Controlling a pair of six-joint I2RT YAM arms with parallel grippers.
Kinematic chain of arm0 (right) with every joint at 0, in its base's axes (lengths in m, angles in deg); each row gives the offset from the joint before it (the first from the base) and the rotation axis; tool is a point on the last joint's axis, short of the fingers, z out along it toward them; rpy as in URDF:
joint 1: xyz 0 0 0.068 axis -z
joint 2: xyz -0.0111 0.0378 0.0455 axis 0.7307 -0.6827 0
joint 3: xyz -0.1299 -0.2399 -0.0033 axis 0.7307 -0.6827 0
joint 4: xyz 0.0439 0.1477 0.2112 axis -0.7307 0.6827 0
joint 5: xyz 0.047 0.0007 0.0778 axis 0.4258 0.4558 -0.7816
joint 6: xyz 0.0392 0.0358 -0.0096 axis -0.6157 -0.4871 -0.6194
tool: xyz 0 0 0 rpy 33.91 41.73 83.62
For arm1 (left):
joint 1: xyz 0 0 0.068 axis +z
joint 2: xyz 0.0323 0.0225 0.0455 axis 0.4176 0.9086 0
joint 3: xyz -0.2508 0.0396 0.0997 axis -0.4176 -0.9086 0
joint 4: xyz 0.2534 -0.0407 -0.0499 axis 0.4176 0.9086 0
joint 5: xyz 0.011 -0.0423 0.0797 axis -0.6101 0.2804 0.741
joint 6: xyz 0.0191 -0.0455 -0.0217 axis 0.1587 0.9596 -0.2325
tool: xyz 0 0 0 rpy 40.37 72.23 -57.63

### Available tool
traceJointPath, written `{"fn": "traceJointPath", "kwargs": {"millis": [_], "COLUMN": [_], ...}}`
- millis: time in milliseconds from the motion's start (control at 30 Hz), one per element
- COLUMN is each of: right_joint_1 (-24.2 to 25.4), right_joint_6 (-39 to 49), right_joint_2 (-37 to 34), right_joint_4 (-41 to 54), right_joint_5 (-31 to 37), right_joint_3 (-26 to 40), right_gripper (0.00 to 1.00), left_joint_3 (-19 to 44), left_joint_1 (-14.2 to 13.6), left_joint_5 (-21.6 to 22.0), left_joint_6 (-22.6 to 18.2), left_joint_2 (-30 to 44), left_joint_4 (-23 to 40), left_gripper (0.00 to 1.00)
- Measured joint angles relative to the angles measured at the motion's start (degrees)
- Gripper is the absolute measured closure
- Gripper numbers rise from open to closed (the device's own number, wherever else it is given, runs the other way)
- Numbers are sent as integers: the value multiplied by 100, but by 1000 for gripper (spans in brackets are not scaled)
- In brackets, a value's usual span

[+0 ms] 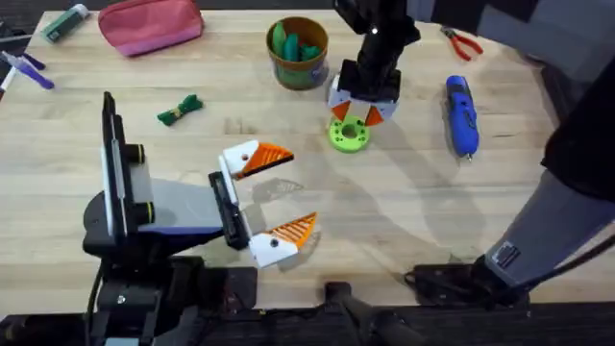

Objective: Pick up the gripper from the table and insert it into the empty holder that is missing its gripper. Then pick up a screw, insert it into the mounting hole, and use the screwdriver to tighten it. Finally, clean up the table by picking up the vegetable and placing it into the bucket.

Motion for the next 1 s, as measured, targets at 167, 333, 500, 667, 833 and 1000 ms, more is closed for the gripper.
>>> {"fn": "traceJointPath", "kwargs": {"millis": [167,333,500,667,833,1000], "right_joint_1": [38,82,96,95,94,94], "right_joint_6": [-101,-172,-195,-198,-200,-200], "right_joint_2": [-46,-47,-47,-46,-47,-46], "right_joint_4": [-119,-231,-341,-396,-434,-434], "right_joint_5": [2,2,15,128,196,263], "right_joint_3": [-8,-152,-293,-295,-297,-297], "right_gripper": [561,561,566,571,601,606], "left_joint_3": [-1,0,0,0,0,0], "left_joint_1": [0,0,0,0,0,0], "left_joint_5": [0,0,0,0,0,0], "left_joint_6": [0,0,0,0,0,0], "left_joint_2": [0,0,0,0,0,0], "left_joint_4": [0,0,0,0,0,0], "left_gripper": [13,13,14,14,13,13]}}
